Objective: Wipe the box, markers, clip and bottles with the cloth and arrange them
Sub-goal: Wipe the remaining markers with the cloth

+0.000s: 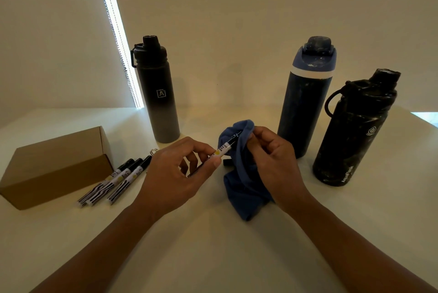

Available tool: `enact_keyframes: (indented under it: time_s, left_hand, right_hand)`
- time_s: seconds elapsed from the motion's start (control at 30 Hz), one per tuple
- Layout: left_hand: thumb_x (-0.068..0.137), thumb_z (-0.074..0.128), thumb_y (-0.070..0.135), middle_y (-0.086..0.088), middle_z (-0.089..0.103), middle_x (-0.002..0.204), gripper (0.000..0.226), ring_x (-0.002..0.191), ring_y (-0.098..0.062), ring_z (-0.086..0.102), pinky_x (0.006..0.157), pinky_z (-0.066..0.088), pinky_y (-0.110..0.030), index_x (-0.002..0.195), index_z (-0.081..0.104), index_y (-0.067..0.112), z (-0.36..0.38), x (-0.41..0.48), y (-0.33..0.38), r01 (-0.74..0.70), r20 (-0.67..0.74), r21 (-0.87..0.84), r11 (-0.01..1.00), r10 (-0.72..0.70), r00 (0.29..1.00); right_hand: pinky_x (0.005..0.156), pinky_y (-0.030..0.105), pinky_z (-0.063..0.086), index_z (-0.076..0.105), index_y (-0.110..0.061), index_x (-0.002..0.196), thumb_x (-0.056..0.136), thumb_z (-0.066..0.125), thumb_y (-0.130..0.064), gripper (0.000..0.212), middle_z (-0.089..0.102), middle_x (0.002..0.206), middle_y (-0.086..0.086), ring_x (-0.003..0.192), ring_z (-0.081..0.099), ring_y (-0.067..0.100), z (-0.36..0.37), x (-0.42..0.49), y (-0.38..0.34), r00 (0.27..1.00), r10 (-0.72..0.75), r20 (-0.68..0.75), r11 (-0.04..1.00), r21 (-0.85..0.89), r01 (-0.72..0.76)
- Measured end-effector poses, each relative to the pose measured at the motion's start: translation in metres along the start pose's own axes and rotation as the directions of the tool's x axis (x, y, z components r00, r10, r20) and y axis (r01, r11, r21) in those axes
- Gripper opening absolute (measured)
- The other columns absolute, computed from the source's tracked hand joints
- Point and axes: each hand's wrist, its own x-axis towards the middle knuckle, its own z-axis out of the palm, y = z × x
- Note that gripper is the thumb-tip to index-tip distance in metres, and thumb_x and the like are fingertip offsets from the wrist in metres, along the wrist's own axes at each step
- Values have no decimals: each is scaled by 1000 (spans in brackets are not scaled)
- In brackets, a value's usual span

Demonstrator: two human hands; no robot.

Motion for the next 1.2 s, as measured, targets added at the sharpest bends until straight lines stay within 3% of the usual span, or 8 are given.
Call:
enact_keyframes:
  time_s: [0.13,0.27,0.37,0.57,0.77,0.93,1.1,1.2]
  left_hand:
    - [91,77,42,19,68,89,15,75,-17,66,57,55,-28,102,75,32,0,-1,-4,-1,0,23,1000,1,1000]
    - [90,79,41,17,68,88,17,74,-18,66,57,54,-29,103,75,31,0,0,-4,-19,-2,16,1000,19,1000]
    - [89,81,39,16,67,87,18,72,-18,65,57,54,-29,103,74,30,1,0,-2,-27,-11,12,1000,27,1000]
    - [88,83,37,16,67,86,20,70,-17,64,56,52,-25,103,75,26,-1,0,-3,-37,-25,37,999,38,999]
    - [88,83,36,16,66,86,20,69,-19,63,55,52,-25,103,74,27,0,-1,0,-36,-24,17,999,37,999]
    - [87,83,39,17,66,87,22,69,-18,62,56,52,-22,103,75,26,-1,-1,-3,-37,-28,42,998,38,999]
    - [88,83,39,17,65,88,22,70,-18,62,56,51,-22,103,75,26,0,-1,-3,-42,-24,39,998,43,999]
    - [87,84,37,17,65,87,22,68,-18,61,55,51,-23,104,75,26,2,0,-2,-53,-28,43,998,55,998]
  right_hand:
    - [79,9,52,62,-37,117,98,65,-19,26,70,98,-37,101,67,-10,4,-2,0,998,19,63,999,26,-21]
    - [81,16,57,67,-36,110,102,59,-23,16,73,95,-26,96,70,-2,1,0,0,1000,26,14,1000,12,-27]
    - [79,15,54,67,-38,104,106,52,-24,21,70,90,-27,93,68,-3,0,1,0,999,37,-8,999,7,-37]
    - [83,16,57,63,-31,123,100,62,-25,24,75,105,-22,102,70,-2,4,0,1,996,64,63,997,45,-67]
    - [76,18,56,66,-37,107,106,51,-28,18,71,90,-21,90,69,0,0,0,0,997,79,20,996,42,-80]
    - [81,19,59,60,-35,121,101,59,-31,20,74,102,-19,97,70,-1,3,0,3,994,80,80,997,5,-80]
    - [75,29,61,65,-39,102,105,52,-33,15,72,88,-15,88,70,11,1,1,2,996,90,20,996,-2,-90]
    - [76,21,58,65,-37,102,108,47,-34,19,69,93,-16,91,67,6,0,1,3,996,91,15,996,-18,-91]
